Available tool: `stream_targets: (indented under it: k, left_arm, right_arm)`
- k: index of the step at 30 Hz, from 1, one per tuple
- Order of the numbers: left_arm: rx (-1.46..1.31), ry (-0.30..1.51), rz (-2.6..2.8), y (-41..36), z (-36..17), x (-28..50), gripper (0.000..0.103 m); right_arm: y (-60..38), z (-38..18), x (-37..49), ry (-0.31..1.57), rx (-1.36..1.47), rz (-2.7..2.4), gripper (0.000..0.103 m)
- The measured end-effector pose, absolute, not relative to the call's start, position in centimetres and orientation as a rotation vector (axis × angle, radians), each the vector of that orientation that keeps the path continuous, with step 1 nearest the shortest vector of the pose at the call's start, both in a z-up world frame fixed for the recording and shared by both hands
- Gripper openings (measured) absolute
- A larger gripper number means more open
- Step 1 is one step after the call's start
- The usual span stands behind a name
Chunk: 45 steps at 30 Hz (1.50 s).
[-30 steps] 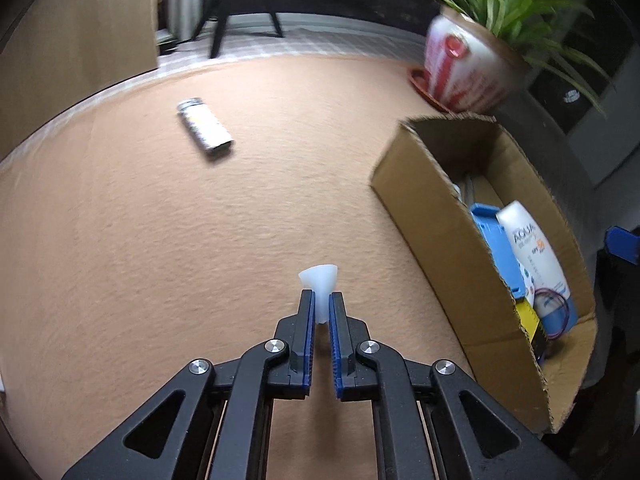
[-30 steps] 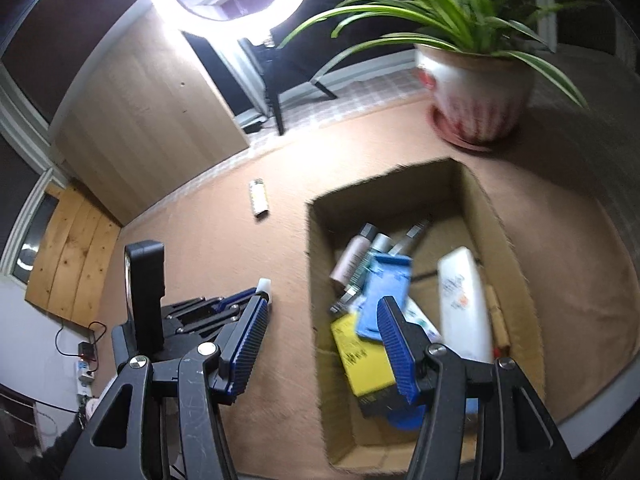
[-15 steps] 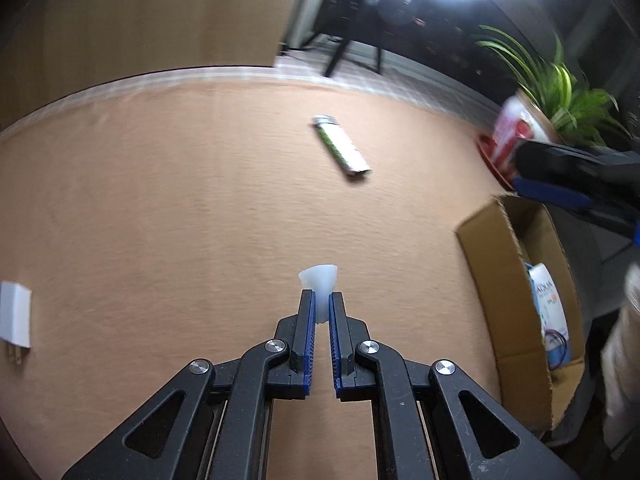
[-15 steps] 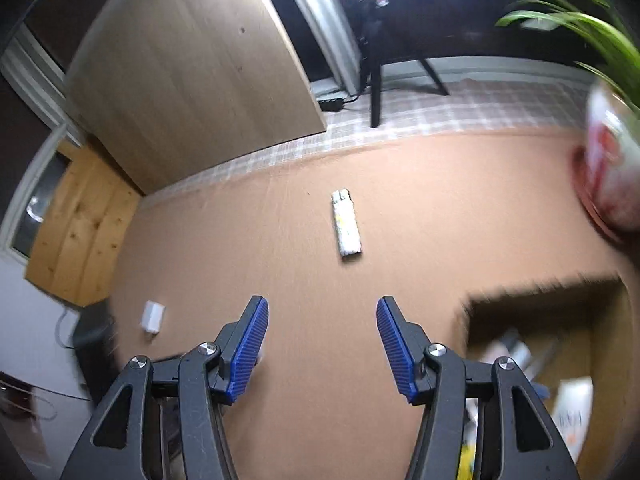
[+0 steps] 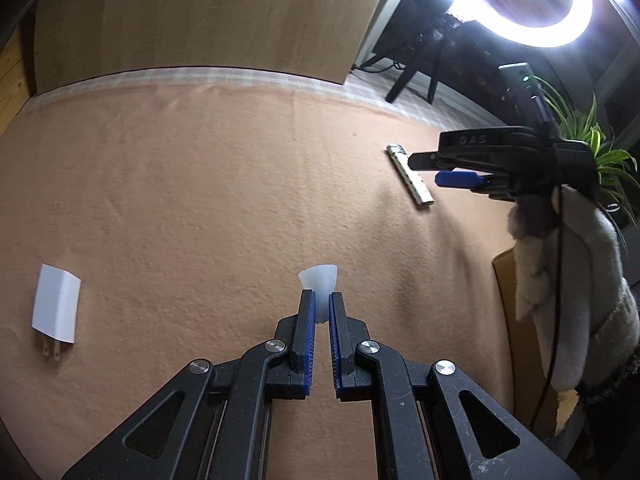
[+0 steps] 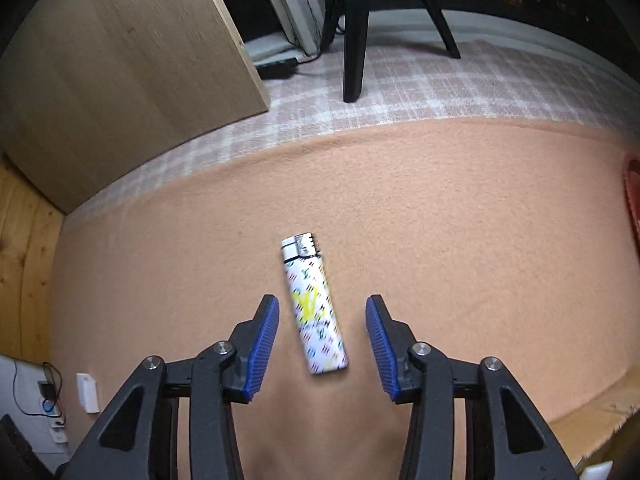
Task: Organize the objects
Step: 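Grasp the patterned lighter with the right tool while the left tool holds the cap, then carry the lighter and white cap into the box and open both tools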
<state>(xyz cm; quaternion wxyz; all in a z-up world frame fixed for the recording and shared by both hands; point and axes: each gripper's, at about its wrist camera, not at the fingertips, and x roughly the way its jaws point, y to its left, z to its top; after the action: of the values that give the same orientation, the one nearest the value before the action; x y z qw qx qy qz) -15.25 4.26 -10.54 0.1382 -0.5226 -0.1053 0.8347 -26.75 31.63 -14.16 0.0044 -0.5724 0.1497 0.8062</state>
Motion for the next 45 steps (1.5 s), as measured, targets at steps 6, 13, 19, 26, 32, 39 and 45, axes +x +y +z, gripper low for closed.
stream_targets:
  k: [6,13,19,26,32,39,45]
  left_arm:
    - [-1.524,-0.339,2.414,3.8,-11.1,-15.8,0.007]
    - [-1.531,-0.35,2.411,4.6,-11.3,-16.0,0.007]
    - [-1.522,-0.349,2.428,4.4,-10.9,-15.5,0.007]
    - [-1.503,-0.349,2.427,5.2,-10.1,-14.5,0.007]
    - [-1.445,-0.299,2.399,8.2,-8.1,-13.0,0.007]
    - [-1.376,-0.22,2.32,13.2,-5.7,-10.5,0.007]
    - [-1.314,-0.147,2.236,18.6,-3.9,-9.1,0.007]
  right_arm:
    - [30.6,-14.8,-27.1,0.351,-1.802,2.54,0.026]
    - [29.8,-14.7,-25.8,0.326,-1.82,2.572,0.021]
    - [28.3,-14.5,-22.4,0.383,-1.923,2.6,0.02]
    - [28.8,-11.7,-17.0,0.506,-1.908,2.679,0.02]
    - [31.1,-7.7,-11.7,0.547,-1.779,2.757,0.02]
    - [36.2,-5.4,-4.0,0.612,-1.608,2.721,0.02]
    - [40.6,-4.6,1.7,0.667,-1.478,2.628,0.02]
